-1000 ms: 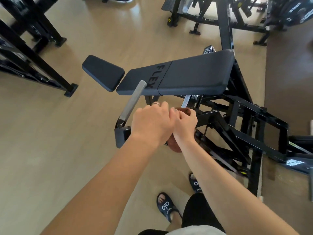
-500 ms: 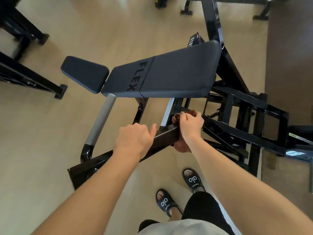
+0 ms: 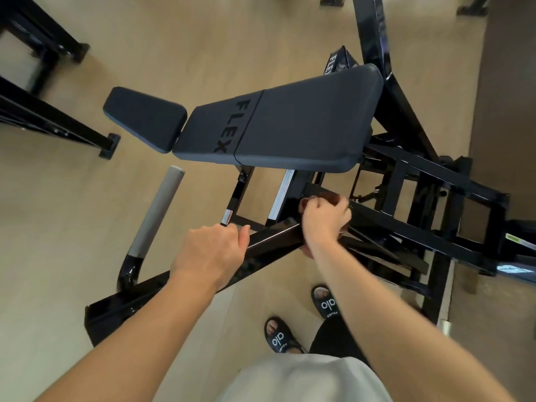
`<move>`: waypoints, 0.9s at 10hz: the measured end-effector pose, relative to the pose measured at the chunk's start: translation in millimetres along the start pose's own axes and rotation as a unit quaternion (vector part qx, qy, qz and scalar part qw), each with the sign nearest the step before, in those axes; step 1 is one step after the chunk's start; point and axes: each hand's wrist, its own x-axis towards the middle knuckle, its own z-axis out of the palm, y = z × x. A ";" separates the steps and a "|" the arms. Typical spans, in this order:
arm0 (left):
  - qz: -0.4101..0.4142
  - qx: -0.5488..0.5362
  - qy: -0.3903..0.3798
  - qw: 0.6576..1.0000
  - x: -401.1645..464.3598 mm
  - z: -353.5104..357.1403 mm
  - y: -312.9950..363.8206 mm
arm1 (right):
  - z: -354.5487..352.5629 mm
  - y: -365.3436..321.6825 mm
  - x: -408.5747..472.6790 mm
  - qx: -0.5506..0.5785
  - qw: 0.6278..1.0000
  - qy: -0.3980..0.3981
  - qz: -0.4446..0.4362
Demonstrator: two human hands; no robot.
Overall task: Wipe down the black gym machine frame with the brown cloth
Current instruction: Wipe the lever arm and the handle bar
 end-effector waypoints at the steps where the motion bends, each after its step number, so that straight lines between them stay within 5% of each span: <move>1: -0.003 0.003 0.000 1.000 -0.9 -1.1 0.5 | 18.7 14.8 -47.6 -0.076 0.992 -0.037 -0.098; 3: -0.008 0.016 0.007 1.000 -1.0 0.1 0.5 | -0.5 14.9 -8.3 -0.039 0.993 -0.046 -0.097; 8: -0.026 0.031 0.004 0.999 -0.9 -2.8 2.0 | -38.6 11.7 121.1 -0.027 0.973 -0.031 0.226; 9: -0.025 0.028 0.011 0.999 -0.8 -2.0 2.2 | -36.6 6.2 88.9 0.062 0.981 -0.052 0.174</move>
